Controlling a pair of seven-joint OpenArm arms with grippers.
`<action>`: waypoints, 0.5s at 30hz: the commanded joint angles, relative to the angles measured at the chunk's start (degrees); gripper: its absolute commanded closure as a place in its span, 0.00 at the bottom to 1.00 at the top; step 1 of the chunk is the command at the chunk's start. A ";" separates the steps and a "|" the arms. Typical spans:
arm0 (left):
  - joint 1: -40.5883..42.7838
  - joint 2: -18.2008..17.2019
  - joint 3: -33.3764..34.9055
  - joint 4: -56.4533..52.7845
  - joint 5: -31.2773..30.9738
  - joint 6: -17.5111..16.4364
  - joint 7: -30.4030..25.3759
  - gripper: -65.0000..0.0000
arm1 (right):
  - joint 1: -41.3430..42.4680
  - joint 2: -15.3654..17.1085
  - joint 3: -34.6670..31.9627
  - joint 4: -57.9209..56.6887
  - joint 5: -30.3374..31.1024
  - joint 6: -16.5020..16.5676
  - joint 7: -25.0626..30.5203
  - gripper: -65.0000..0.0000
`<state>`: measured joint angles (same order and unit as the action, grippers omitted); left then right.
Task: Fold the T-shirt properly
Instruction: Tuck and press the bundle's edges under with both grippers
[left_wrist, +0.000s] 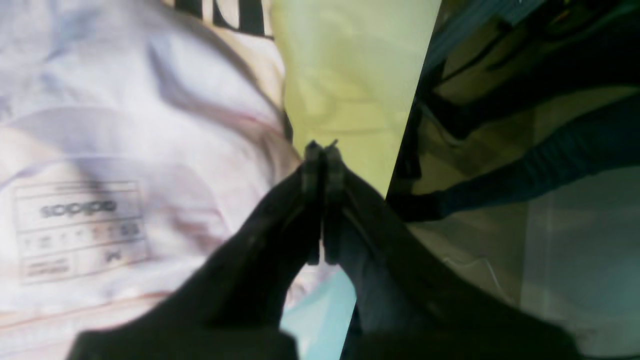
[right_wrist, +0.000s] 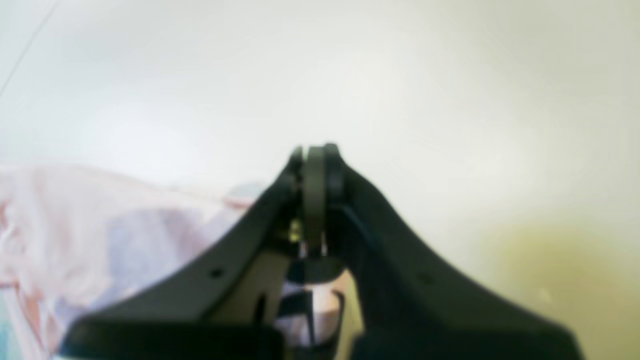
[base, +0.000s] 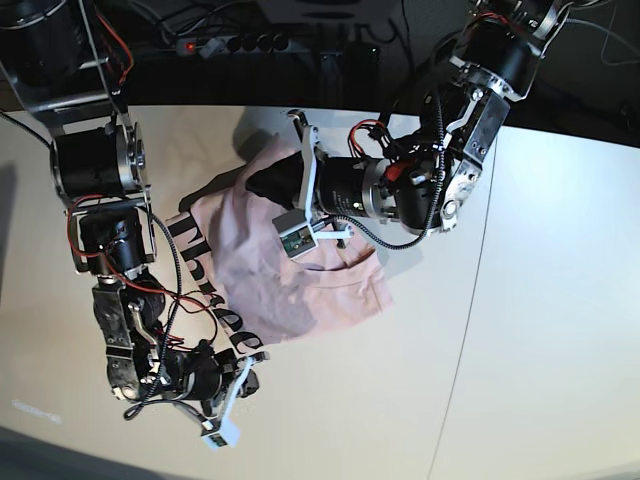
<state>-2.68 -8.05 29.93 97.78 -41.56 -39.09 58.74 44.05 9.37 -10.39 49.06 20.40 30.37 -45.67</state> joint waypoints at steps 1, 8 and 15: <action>-0.63 0.50 -0.15 0.15 -0.55 -0.91 -1.99 1.00 | 2.80 -0.57 0.31 -1.05 0.15 1.79 1.22 1.00; -0.24 1.09 -0.15 -4.24 -0.35 -0.91 -4.63 1.00 | 4.15 -4.46 0.00 -7.43 -8.68 1.79 4.92 1.00; 2.21 3.56 -0.17 -8.33 4.63 -0.91 -8.52 1.00 | 4.04 -4.63 -2.67 -11.67 -9.22 1.77 4.87 1.00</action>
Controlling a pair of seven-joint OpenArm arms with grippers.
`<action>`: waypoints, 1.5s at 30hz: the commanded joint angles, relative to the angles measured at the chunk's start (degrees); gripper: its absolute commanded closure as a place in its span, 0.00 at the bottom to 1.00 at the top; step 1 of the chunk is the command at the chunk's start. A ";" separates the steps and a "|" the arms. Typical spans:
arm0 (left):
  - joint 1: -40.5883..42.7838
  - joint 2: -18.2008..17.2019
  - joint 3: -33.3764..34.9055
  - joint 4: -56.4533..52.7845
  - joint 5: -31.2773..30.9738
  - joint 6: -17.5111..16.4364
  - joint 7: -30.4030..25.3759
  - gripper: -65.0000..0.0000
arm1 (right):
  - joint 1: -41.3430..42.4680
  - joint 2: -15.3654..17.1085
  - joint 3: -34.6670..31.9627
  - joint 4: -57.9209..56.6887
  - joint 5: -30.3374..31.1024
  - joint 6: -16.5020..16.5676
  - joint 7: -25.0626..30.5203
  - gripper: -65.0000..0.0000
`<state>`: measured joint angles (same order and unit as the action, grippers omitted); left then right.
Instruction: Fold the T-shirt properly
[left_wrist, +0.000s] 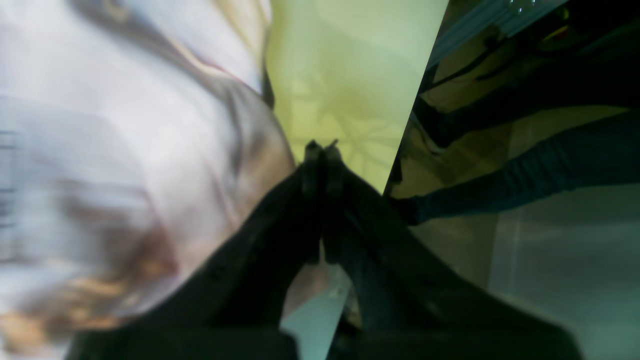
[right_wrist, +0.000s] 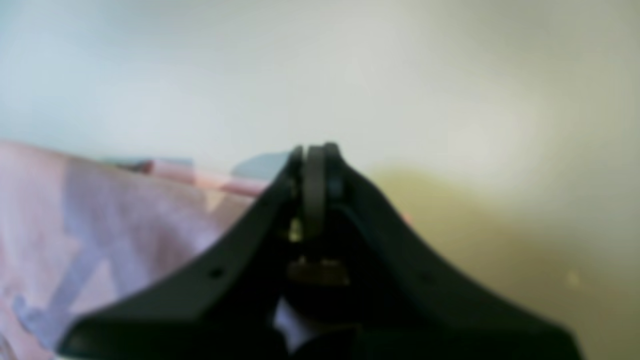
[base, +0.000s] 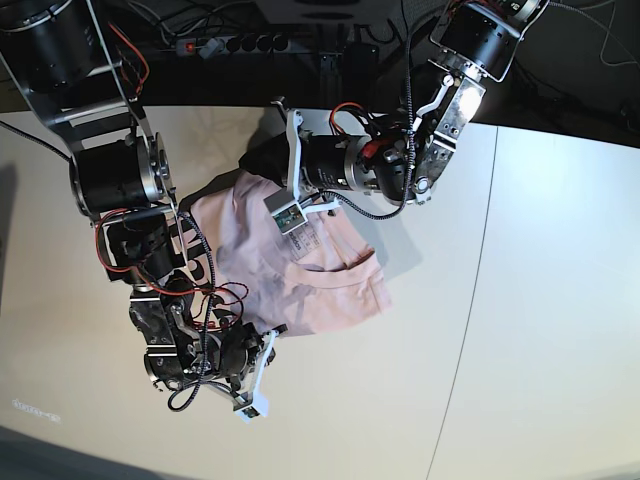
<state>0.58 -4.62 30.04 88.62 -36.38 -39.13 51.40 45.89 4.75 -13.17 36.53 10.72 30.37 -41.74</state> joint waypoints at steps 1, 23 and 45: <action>-1.07 0.15 -0.33 0.07 0.35 -0.87 -2.08 1.00 | 2.10 -0.02 -0.33 0.48 0.57 1.79 0.55 1.00; -7.34 -7.80 -11.41 -2.80 6.58 -0.87 -4.48 1.00 | -14.58 16.46 -1.20 16.09 25.92 2.40 -14.10 1.00; -16.59 -11.10 -11.37 -9.79 8.66 -0.87 -7.02 1.00 | -47.63 19.10 0.42 54.25 27.39 2.23 -16.59 1.00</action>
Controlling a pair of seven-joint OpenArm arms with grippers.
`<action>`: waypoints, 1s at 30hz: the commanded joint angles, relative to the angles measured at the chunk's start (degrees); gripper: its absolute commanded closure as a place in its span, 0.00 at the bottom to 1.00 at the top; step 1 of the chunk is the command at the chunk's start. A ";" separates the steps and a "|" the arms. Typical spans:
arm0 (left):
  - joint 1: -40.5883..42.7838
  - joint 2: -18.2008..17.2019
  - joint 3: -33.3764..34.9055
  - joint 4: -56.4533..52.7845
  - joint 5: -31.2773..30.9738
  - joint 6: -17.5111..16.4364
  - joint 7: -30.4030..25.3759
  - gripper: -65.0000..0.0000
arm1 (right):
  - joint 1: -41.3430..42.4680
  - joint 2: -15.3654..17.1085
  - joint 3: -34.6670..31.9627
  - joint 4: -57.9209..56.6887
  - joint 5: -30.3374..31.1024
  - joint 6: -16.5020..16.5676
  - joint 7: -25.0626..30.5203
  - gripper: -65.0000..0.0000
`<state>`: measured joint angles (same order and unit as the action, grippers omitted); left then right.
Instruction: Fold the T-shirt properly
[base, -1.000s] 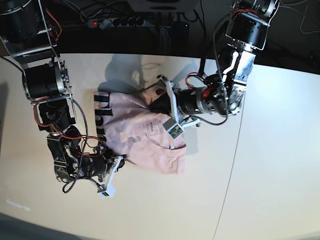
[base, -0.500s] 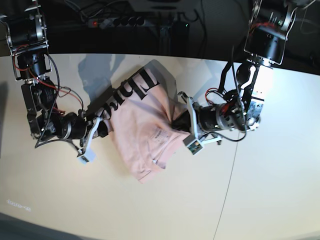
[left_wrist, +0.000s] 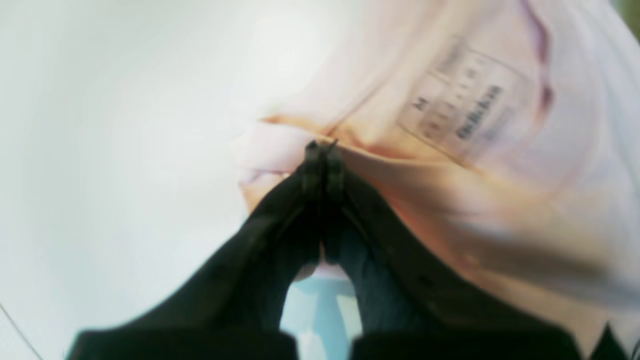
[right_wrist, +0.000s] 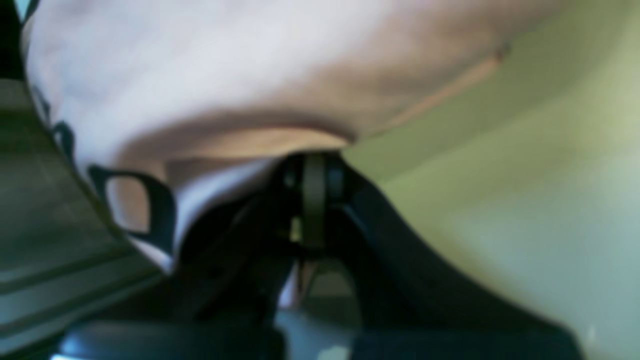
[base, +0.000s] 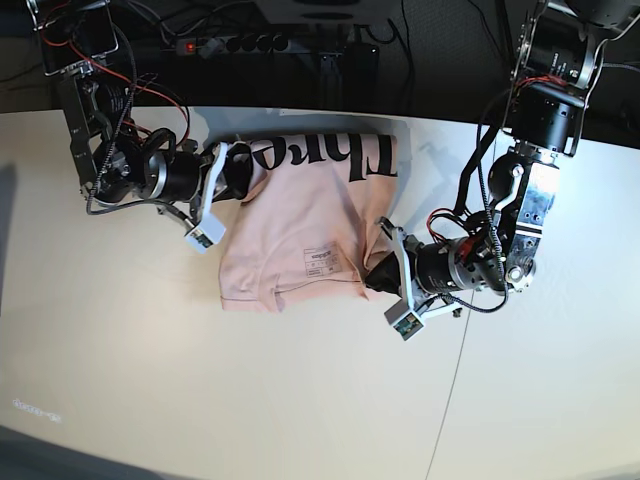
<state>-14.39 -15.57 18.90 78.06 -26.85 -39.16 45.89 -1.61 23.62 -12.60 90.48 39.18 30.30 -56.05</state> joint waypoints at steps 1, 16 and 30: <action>-1.84 -0.17 -0.22 0.72 -0.87 -0.84 -1.49 1.00 | -0.11 -0.09 -0.15 0.33 -1.31 2.29 -2.25 1.00; 6.16 -10.84 -13.46 19.63 -24.50 -0.84 17.73 1.00 | -5.86 3.54 25.99 4.94 5.33 2.51 -3.96 1.00; 45.38 -14.75 -25.86 42.21 -26.25 -0.84 17.38 1.00 | -41.62 1.84 53.66 15.85 11.63 2.51 -5.92 1.00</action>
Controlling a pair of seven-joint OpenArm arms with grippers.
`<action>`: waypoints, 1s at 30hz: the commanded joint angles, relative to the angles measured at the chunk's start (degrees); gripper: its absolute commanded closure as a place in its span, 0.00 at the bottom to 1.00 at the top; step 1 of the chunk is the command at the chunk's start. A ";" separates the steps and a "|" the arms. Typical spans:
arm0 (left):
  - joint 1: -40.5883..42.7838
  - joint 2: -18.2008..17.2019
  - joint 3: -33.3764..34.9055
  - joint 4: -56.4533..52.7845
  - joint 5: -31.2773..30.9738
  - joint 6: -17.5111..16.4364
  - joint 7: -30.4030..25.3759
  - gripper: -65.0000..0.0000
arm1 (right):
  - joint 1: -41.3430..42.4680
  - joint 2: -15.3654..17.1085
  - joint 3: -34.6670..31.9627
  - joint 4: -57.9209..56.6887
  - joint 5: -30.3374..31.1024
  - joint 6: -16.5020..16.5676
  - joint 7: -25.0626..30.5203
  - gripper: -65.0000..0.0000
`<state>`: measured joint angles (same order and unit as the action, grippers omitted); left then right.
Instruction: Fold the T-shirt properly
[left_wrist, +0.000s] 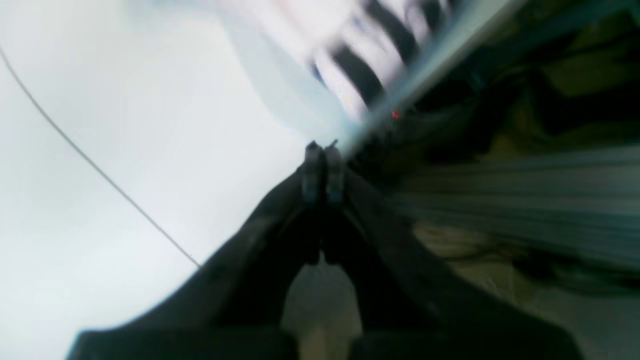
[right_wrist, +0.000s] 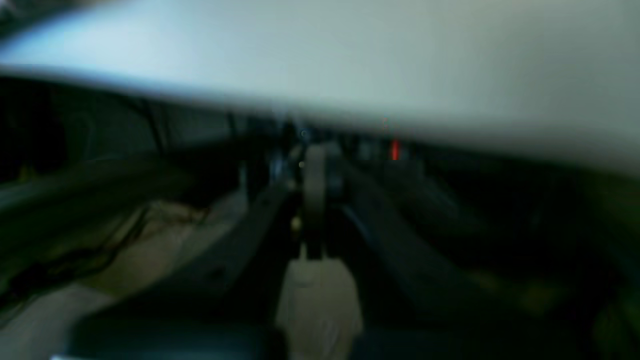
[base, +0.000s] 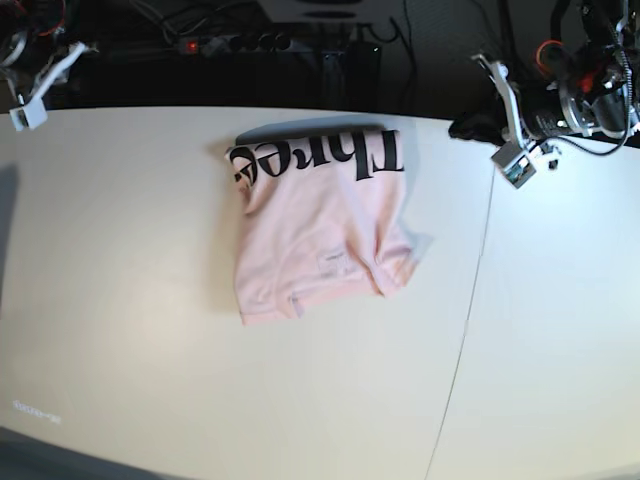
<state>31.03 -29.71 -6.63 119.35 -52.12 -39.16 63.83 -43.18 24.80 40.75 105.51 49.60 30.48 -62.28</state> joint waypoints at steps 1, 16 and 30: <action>2.32 -0.57 -0.35 0.81 -0.61 -0.84 -1.01 1.00 | -2.40 -0.04 1.01 0.76 1.16 2.34 0.28 1.00; 10.82 8.55 0.09 -34.34 25.86 1.99 -24.09 1.00 | -6.73 -8.22 -1.97 -33.44 -10.36 0.87 6.60 1.00; -28.61 17.70 14.29 -103.14 44.26 19.34 -39.65 1.00 | 31.52 -10.86 -22.45 -78.97 -27.74 -7.72 17.88 1.00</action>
<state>2.85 -11.42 7.81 15.84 -8.01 -20.51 24.23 -11.14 13.30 18.11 26.33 21.78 27.16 -44.10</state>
